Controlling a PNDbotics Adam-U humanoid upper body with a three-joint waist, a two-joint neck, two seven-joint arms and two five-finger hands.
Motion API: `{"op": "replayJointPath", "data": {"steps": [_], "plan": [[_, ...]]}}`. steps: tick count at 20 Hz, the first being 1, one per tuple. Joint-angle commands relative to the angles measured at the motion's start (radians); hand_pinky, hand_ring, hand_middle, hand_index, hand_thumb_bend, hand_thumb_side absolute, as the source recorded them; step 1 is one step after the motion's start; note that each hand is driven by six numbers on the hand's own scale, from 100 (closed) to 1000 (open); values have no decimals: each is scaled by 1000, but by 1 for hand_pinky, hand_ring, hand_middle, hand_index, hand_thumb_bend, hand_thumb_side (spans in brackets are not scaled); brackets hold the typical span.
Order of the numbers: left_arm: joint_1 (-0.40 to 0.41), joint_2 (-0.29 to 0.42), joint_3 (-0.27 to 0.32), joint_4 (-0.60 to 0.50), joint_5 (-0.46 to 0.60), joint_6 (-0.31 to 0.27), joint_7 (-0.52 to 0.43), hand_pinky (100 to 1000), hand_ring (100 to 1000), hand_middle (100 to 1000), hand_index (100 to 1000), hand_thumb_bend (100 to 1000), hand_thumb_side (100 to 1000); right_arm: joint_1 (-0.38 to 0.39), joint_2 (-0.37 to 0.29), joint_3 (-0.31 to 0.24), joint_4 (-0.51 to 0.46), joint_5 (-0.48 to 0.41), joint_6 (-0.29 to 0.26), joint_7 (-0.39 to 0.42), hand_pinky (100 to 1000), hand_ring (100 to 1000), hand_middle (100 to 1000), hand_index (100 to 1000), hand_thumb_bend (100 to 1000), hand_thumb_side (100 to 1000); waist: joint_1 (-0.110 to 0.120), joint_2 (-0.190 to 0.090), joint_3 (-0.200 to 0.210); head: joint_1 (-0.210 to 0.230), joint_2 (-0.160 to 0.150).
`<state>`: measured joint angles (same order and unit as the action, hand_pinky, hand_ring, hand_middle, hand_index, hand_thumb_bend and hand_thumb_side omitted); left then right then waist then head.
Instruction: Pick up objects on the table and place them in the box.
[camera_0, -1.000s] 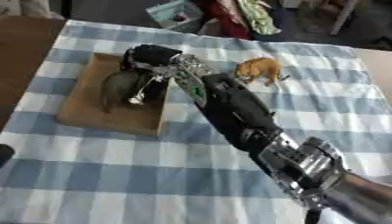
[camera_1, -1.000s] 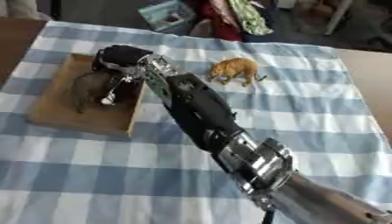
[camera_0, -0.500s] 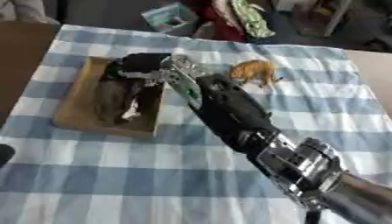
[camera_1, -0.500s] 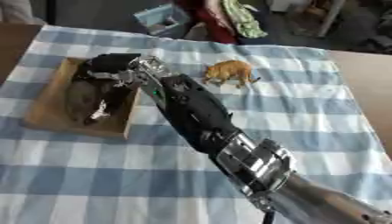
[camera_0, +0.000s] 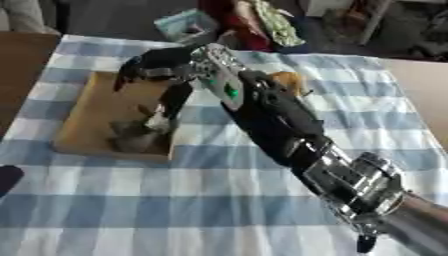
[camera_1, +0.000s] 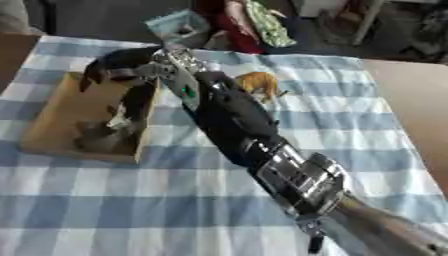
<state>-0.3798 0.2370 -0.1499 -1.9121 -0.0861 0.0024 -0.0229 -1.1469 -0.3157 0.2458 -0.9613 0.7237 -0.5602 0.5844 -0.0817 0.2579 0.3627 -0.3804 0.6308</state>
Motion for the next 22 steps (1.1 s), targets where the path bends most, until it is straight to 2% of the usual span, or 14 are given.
{"op": "replayJointPath", "data": {"steps": [1, 10, 22], "plan": [[-7, 19, 9, -12, -4, -1, 4, 533, 533, 513, 673, 812, 320, -32, -49, -19, -42, -52, 16, 0, 764, 830, 834, 889, 571, 653, 11, -22, -4, 5, -6], [0, 26, 17, -9, -10, 0, 13, 532, 533, 513, 673, 815, 320, -10, -159, -58, -51, -56, 64, -73, 756, 816, 818, 878, 568, 610, 13, -24, -36, 28, -5], [6, 31, 24, -11, -16, 1, 22, 531, 533, 512, 673, 820, 321, 102, -312, -118, -9, -14, 81, -164, 761, 831, 823, 874, 549, 561, 30, -18, -86, 44, -12]]}}
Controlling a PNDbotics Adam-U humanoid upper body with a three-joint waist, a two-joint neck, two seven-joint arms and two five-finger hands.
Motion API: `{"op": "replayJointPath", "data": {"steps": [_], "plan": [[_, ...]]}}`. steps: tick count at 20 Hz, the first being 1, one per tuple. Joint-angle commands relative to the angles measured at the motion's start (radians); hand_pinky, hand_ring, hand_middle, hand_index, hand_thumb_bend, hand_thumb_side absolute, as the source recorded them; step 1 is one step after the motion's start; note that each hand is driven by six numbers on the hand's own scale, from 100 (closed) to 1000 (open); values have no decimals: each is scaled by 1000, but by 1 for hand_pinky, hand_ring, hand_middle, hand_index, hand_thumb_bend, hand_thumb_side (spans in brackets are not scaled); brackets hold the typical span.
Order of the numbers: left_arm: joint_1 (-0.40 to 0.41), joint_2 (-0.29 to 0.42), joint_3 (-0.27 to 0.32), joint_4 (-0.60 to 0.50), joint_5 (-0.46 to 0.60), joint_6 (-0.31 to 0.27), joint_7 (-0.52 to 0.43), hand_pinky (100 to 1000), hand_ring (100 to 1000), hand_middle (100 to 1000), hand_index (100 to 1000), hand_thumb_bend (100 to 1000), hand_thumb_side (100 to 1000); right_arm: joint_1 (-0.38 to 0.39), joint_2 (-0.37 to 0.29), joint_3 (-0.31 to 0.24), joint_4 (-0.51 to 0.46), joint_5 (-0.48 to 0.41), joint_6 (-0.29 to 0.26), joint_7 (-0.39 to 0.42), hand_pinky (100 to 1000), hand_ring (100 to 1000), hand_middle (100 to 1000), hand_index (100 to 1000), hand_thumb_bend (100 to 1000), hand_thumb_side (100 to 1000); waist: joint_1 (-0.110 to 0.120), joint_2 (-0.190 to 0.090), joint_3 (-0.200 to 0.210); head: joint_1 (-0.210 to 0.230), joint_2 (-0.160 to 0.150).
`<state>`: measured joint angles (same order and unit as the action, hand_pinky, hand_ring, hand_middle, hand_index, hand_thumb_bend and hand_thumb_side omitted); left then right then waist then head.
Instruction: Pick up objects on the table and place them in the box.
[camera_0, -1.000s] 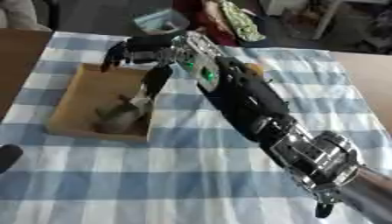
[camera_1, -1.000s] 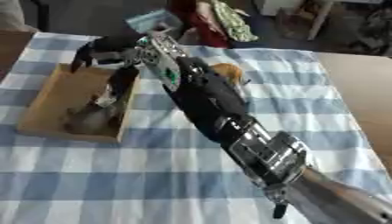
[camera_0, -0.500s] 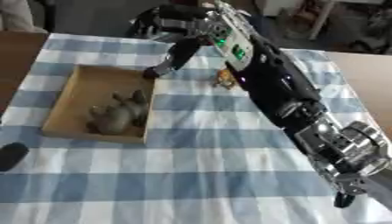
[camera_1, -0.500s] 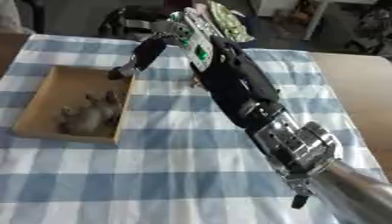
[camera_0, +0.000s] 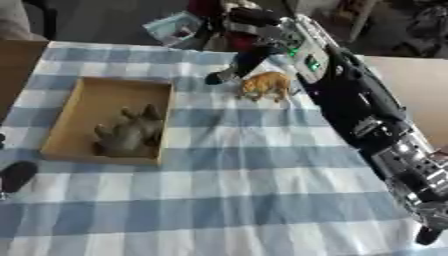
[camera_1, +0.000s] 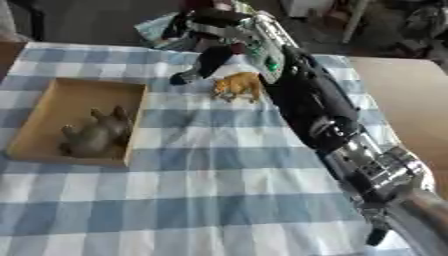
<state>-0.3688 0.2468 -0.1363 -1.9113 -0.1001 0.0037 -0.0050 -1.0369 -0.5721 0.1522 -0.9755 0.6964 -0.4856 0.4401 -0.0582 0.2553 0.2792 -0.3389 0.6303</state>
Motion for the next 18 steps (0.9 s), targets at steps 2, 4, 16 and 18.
{"op": "replayJointPath", "data": {"steps": [2, 4, 16, 18], "plan": [[-5, 22, 11, -12, -3, 0, 5, 531, 533, 513, 673, 821, 322, 8, -72, -38, 23, 31, 15, -37, 763, 832, 823, 872, 547, 554, 9, -15, -7, 4, -13], [-3, 22, 11, -12, -3, 1, 5, 530, 533, 513, 673, 822, 322, 23, -84, -51, 44, 45, 23, -54, 761, 832, 821, 871, 539, 547, 11, -14, -10, 5, -15], [1, 20, 12, -14, -5, 2, 7, 529, 532, 512, 672, 828, 321, 63, -87, -83, 147, 111, 47, -104, 746, 817, 803, 858, 475, 486, 23, -5, -13, 5, -15], [1, 19, 11, -14, -5, 2, 7, 529, 532, 512, 672, 829, 321, 68, -83, -84, 158, 121, 46, -108, 745, 816, 800, 854, 466, 483, 24, -2, -12, 4, -17]]}}
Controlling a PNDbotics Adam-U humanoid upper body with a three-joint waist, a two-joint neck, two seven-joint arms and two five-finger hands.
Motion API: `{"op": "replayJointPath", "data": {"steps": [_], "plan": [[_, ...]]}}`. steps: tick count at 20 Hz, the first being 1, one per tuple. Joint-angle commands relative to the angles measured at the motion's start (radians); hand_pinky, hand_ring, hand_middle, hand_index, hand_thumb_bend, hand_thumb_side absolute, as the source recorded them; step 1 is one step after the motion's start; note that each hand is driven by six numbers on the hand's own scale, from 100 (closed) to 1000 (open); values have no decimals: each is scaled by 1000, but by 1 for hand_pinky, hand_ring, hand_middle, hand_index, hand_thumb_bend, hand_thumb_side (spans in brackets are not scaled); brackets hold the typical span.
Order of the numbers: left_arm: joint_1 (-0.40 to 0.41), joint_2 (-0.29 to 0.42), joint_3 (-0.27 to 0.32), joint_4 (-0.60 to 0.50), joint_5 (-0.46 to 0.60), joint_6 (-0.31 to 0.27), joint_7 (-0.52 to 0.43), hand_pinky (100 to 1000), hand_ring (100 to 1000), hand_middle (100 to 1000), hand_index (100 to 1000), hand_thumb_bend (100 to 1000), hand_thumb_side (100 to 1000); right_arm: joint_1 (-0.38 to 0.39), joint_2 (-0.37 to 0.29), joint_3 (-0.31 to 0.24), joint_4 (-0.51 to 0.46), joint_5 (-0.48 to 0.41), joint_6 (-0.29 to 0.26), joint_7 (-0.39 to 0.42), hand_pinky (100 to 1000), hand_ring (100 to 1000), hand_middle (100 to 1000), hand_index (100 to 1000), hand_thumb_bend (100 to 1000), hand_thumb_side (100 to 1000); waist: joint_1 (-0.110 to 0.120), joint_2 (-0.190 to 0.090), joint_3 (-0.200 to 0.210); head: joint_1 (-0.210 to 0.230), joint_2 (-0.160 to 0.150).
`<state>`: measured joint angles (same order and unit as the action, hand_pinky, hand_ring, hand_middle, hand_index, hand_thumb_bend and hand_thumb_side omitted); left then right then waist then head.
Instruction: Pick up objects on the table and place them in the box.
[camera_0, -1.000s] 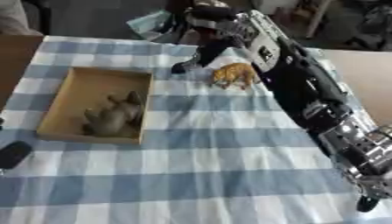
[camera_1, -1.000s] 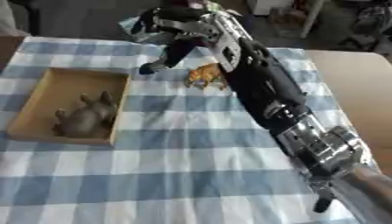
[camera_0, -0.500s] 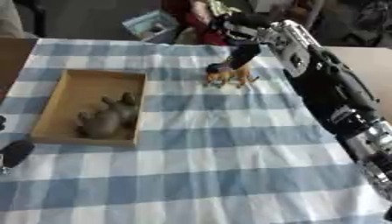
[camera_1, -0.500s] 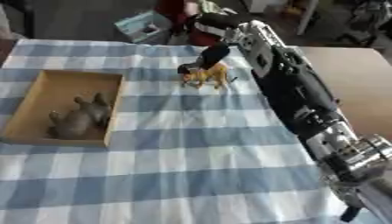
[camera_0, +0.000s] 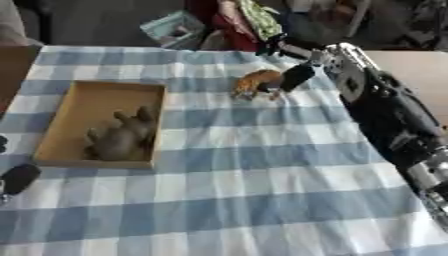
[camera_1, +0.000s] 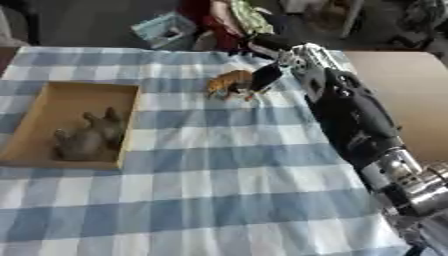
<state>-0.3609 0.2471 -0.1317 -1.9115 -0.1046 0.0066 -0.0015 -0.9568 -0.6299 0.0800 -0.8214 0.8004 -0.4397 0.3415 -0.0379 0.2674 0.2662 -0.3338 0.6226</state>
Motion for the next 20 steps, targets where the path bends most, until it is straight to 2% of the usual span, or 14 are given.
{"op": "replayJointPath", "data": {"steps": [1, 8, 10, 14, 20], "plan": [[-7, 18, 7, -14, 0, -1, 4, 528, 532, 512, 672, 830, 321, -11, -23, -13, 8, 21, 0, -13, 743, 814, 797, 850, 462, 480, 4, -13, 2, -2, -10], [-5, 16, 6, -16, 0, 0, 4, 527, 532, 512, 672, 833, 319, -2, -16, -20, 33, 38, 6, -39, 721, 790, 768, 812, 421, 456, 11, -2, 12, -4, -14], [-4, 16, 7, -16, 0, 0, 4, 527, 532, 512, 672, 833, 319, -2, -13, -19, 34, 39, 4, -47, 692, 750, 728, 777, 400, 447, 13, 2, 12, -5, -12], [-3, 15, 7, -16, 0, 1, 5, 527, 532, 512, 672, 835, 319, -1, -8, -17, 33, 38, -3, -62, 607, 631, 606, 652, 334, 423, 17, 5, 10, -6, -8], [-2, 15, 7, -15, -2, 1, 5, 527, 533, 512, 672, 835, 319, -3, -8, -15, 23, 24, -6, -85, 519, 535, 503, 546, 222, 412, 17, 3, 6, -6, -7]]}}
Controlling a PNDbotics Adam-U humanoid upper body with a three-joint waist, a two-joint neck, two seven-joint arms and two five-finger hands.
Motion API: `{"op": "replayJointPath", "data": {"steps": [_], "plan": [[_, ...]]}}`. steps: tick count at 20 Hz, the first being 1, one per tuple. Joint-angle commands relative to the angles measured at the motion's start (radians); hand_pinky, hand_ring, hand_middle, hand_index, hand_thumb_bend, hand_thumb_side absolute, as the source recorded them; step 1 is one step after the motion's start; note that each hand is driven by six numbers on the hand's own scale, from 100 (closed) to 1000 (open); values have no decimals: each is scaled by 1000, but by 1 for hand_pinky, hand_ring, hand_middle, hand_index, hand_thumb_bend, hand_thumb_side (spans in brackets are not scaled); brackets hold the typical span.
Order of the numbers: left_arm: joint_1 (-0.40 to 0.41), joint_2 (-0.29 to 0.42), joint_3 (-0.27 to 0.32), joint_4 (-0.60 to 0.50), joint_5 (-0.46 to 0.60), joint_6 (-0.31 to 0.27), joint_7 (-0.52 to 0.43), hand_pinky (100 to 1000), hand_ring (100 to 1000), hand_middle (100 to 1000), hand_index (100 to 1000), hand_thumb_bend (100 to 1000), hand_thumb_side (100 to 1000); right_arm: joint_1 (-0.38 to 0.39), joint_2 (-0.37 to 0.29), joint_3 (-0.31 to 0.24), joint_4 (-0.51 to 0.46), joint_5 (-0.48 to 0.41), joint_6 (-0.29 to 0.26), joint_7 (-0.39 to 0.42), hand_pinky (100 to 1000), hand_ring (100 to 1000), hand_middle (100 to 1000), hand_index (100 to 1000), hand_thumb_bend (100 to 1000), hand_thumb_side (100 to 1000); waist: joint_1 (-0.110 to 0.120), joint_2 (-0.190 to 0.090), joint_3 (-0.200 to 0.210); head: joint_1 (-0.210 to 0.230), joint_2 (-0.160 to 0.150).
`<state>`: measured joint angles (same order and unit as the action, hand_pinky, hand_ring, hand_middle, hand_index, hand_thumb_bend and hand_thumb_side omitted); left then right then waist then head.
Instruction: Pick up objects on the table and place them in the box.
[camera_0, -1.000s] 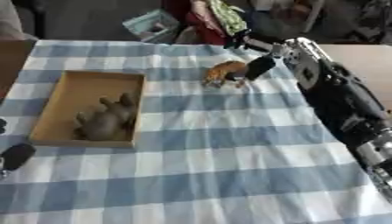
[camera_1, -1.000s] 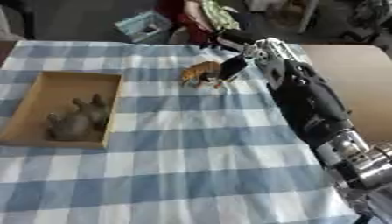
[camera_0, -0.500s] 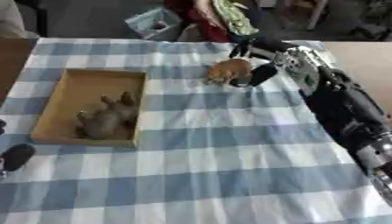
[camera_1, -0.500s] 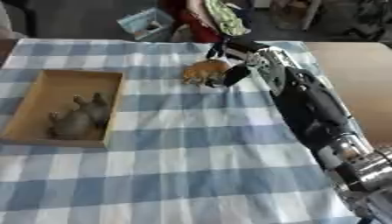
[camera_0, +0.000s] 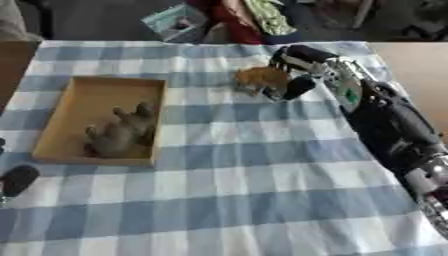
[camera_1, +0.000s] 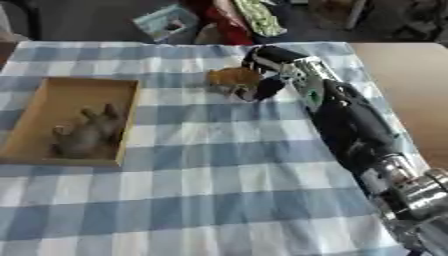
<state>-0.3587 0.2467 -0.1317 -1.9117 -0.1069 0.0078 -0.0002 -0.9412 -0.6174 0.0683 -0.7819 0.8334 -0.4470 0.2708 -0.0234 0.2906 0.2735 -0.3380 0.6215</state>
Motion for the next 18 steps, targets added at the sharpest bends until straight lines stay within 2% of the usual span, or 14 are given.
{"op": "replayJointPath", "data": {"steps": [1, 6, 18], "plan": [[-5, 15, 7, -14, 0, -1, 3, 527, 533, 512, 672, 835, 319, -19, -20, -3, -19, -13, 1, -18, 508, 526, 493, 536, 215, 409, 2, -21, -2, -1, -7], [-5, 17, 7, -13, -3, -1, 4, 527, 533, 513, 672, 835, 320, -29, -19, 4, -40, -43, -3, -22, 464, 483, 445, 482, 171, 389, -1, -29, -7, -2, -7], [-3, 25, 5, -15, -3, -2, 3, 527, 534, 514, 672, 833, 323, -123, 28, 31, -102, -119, -11, 16, 459, 479, 440, 477, 127, 362, -15, -58, -1, -4, -1]]}}
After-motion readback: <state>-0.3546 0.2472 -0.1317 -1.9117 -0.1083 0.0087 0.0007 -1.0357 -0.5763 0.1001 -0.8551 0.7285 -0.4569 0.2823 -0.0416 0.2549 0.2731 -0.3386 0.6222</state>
